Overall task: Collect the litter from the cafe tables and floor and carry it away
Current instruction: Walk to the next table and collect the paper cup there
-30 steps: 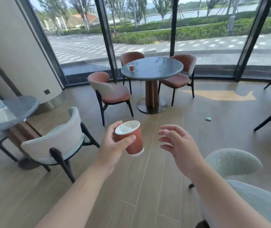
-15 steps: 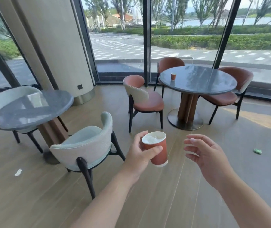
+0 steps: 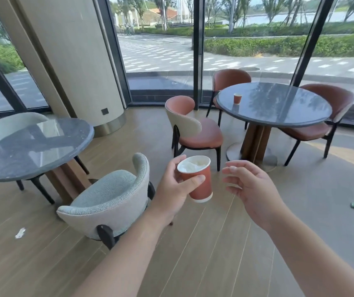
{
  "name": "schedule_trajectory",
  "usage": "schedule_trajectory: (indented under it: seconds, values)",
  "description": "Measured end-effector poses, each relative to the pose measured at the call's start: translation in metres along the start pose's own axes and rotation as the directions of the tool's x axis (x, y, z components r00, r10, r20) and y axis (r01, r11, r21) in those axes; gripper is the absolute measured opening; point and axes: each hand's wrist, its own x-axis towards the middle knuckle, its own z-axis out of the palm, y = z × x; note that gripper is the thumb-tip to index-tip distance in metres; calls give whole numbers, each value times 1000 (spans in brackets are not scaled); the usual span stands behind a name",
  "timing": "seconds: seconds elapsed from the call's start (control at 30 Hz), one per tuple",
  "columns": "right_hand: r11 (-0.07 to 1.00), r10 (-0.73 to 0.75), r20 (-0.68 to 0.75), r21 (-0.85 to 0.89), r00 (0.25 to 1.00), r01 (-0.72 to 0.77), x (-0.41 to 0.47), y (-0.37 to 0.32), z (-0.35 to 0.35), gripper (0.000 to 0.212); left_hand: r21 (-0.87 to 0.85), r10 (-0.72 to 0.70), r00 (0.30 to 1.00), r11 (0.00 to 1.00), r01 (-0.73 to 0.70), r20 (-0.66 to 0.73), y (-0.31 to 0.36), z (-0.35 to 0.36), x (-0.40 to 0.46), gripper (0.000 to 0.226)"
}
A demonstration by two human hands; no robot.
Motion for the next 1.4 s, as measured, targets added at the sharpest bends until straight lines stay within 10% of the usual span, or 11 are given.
schedule_trajectory:
  seconds: [0.9, 1.4]
  values:
    - [999, 0, -56, 51, 998, 3, 364, -80, -234, 19, 26, 61, 998, 998, -61, 5, -39, 232, 389, 78]
    - [997, 13, -175, 78, 985, 1, 559, -94, -264, 17, -3, -13, 1000, 1000, 13, 22, -83, 245, 597, 87]
